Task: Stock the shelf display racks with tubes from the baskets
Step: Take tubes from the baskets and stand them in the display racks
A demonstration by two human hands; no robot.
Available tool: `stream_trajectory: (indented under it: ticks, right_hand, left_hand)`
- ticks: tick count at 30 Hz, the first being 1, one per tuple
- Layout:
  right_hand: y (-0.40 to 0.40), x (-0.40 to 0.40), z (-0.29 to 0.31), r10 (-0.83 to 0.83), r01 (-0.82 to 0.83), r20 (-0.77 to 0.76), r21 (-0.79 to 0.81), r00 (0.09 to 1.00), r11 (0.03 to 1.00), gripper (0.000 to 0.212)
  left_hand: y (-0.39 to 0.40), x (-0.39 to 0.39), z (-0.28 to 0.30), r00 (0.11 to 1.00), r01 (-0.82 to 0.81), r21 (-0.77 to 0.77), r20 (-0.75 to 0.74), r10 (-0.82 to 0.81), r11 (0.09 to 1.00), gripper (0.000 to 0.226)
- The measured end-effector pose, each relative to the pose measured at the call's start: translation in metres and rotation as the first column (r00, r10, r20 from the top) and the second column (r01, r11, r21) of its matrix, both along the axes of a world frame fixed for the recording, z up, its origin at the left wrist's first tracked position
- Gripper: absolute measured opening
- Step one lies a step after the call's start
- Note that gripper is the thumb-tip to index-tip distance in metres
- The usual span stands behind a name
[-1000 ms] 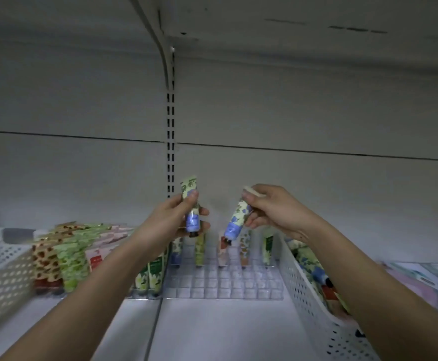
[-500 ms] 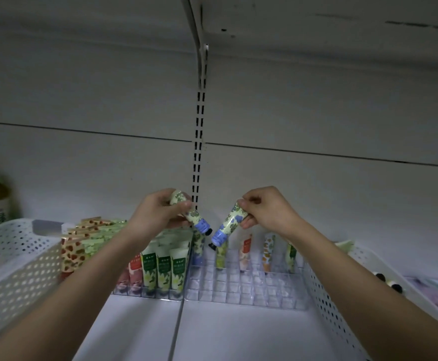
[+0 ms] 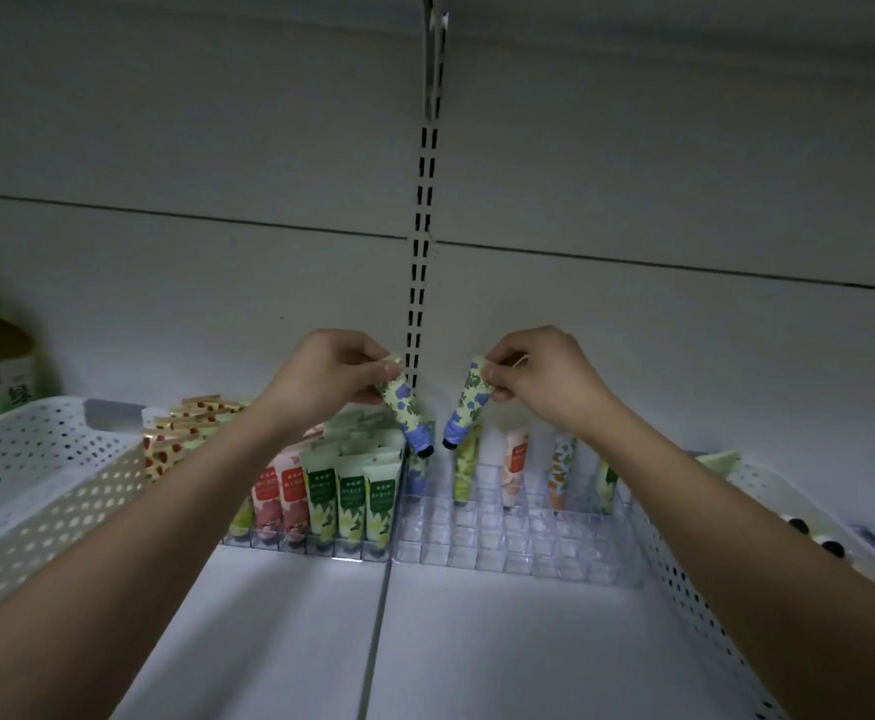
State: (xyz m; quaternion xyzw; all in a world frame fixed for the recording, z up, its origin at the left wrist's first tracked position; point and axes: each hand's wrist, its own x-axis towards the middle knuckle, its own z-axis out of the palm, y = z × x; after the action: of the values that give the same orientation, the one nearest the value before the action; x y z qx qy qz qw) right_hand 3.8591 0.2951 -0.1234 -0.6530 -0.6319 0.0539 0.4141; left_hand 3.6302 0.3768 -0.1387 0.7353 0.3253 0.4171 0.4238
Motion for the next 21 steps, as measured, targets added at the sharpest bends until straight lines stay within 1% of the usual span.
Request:
stream_trajectory:
  ticks: [2, 4, 8, 11, 15, 21]
  right_hand:
    - [0.006, -0.003, -0.002, 0.006, -0.005, 0.054, -0.013, 0.999, 1.000, 0.008]
    - [0.012, -0.006, -0.005, 0.012, -0.005, 0.139, -0.052, 0.990, 0.999, 0.006]
    - [0.023, -0.015, -0.013, 0.044, -0.014, 0.243, -0.123, 0.969, 0.992, 0.006]
    - [0.030, -0.022, -0.018, 0.047, 0.005, 0.364, -0.141, 0.930, 0.990, 0.009]
    - [0.036, -0.028, -0.020, 0.031, 0.025, 0.404, -0.134, 0.914, 0.991, 0.012]
    - [0.041, -0.033, -0.016, 0.034, 0.035, 0.443, -0.147, 0.896, 0.989, 0.012]
  left_hand:
    - [0.001, 0.001, 0.000, 0.997, 0.000, 0.036, -0.075, 0.003, 0.999, 0.004]
    - [0.001, 0.002, -0.001, 0.992, -0.009, 0.057, -0.129, 0.016, 0.998, 0.005]
    - [-0.001, 0.006, -0.002, 0.981, -0.024, 0.124, -0.186, 0.047, 0.992, 0.012]
    - [-0.002, 0.008, -0.001, 0.969, -0.033, 0.181, -0.234, 0.075, 0.983, 0.014]
    - [-0.002, 0.010, -0.003, 0.953, -0.055, 0.199, -0.281, 0.110, 0.979, 0.011]
    - [-0.002, 0.016, -0.007, 0.922, -0.068, 0.290, -0.347, 0.171, 0.955, 0.012]
